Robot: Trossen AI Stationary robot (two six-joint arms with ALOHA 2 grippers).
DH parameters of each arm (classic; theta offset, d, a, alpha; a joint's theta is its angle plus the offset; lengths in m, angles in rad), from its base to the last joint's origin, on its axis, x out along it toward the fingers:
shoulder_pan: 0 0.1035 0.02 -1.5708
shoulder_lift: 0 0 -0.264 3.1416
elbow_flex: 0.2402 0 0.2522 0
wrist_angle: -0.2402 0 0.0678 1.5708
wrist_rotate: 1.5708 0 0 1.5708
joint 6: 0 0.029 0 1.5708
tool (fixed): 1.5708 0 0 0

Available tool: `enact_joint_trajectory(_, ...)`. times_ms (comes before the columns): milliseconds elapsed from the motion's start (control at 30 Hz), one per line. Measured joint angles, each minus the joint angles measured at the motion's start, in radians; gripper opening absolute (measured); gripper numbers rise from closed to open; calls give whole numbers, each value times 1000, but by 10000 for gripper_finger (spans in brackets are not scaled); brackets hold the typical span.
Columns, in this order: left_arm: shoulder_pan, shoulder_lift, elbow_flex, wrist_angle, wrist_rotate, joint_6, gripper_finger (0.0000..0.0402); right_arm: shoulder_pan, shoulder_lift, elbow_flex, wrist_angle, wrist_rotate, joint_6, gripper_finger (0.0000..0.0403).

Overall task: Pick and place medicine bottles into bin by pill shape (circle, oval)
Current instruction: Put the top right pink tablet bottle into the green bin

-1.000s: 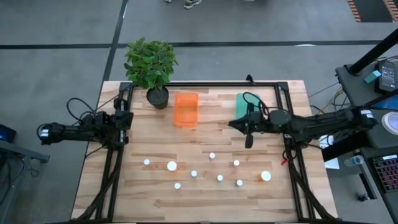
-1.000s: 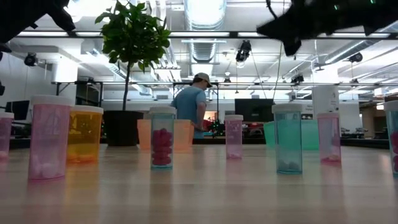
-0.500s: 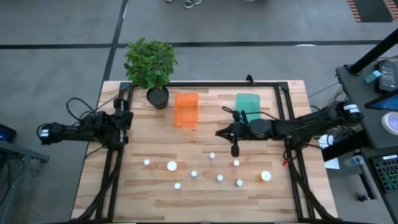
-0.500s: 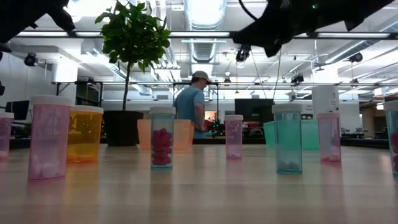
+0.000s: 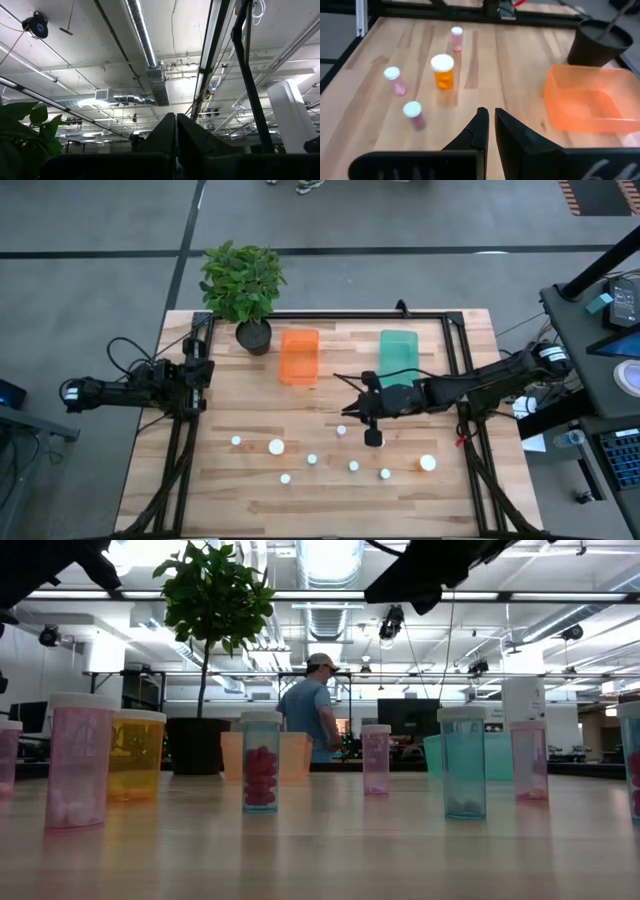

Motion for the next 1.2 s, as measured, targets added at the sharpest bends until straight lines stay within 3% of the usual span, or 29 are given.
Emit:
enact_joint_trajectory(600, 0, 0, 0, 0, 0, 1, 0, 71, 253, 322, -502, -10, 140, 22)
enact_joint_trajectory(933, 0, 1, 0, 0, 0, 1, 0, 71, 354, 367, -534, -38, 179, 29)
enact_joint_trajectory(1200, 0, 2, 0, 0, 0, 1, 0, 71, 363, 367, -532, -35, 192, 96)
